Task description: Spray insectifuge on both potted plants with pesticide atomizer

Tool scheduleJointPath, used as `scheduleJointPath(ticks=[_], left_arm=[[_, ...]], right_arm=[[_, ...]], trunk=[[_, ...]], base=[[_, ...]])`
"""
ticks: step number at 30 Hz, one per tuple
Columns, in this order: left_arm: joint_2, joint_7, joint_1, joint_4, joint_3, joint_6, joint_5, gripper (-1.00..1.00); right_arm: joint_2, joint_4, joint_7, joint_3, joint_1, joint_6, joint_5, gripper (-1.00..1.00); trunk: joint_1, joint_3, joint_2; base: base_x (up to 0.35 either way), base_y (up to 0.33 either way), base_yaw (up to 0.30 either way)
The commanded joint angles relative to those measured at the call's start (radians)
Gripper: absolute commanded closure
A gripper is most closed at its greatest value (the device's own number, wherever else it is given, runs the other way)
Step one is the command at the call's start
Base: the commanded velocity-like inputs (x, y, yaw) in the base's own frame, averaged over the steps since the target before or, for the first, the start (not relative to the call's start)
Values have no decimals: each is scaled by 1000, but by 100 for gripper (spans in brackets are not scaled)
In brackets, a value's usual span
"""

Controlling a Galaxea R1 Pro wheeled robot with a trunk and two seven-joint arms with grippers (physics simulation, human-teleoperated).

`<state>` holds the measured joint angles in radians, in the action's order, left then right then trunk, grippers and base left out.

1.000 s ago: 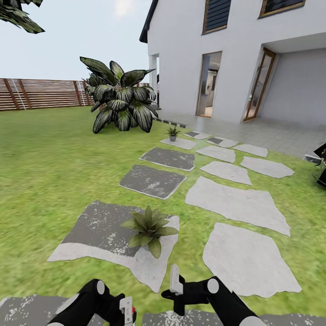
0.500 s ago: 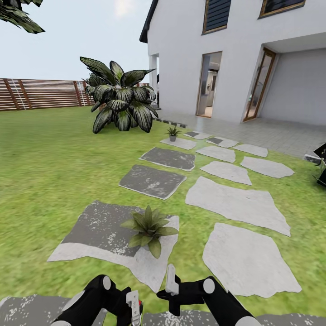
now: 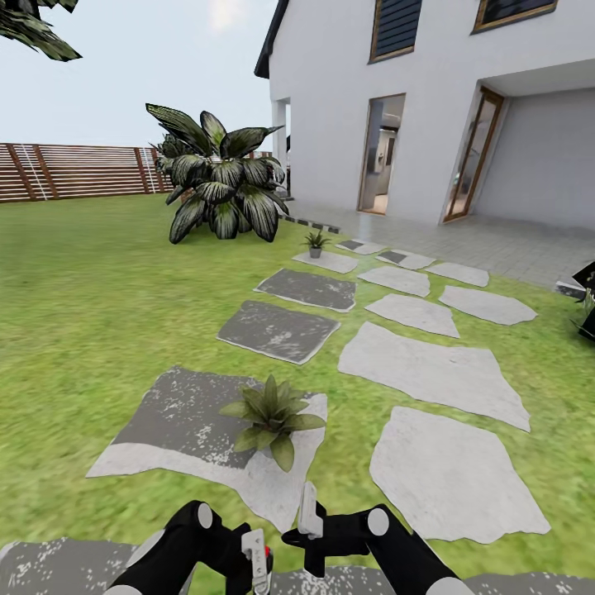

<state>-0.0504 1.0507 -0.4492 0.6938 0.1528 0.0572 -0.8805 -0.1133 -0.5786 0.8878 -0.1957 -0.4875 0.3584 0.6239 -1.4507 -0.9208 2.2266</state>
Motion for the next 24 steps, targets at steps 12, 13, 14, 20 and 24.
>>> scheduleJointPath(ticks=[12,13,14,20,24], left_arm=[[-28,6,-1,3,0,2,8,100],[-28,6,-1,3,-1,1,9,100],[-29,6,-1,3,-1,1,9,100],[-29,13,-2,24,-3,1,11,100],[-29,15,-2,35,-4,1,14,100]], right_arm=[[0,0,0,1,0,5,8,100],[0,0,0,1,0,5,8,100],[0,0,0,1,0,5,8,100],[0,0,0,1,0,5,8,100],[0,0,0,1,0,5,8,100]], trunk=[[0,-1,0],[0,-1,0],[0,-1,0],[0,-1,0],[0,-1,0]], base=[[0,0,0],[0,0,0],[0,0,0],[0,0,0],[0,0,0]])
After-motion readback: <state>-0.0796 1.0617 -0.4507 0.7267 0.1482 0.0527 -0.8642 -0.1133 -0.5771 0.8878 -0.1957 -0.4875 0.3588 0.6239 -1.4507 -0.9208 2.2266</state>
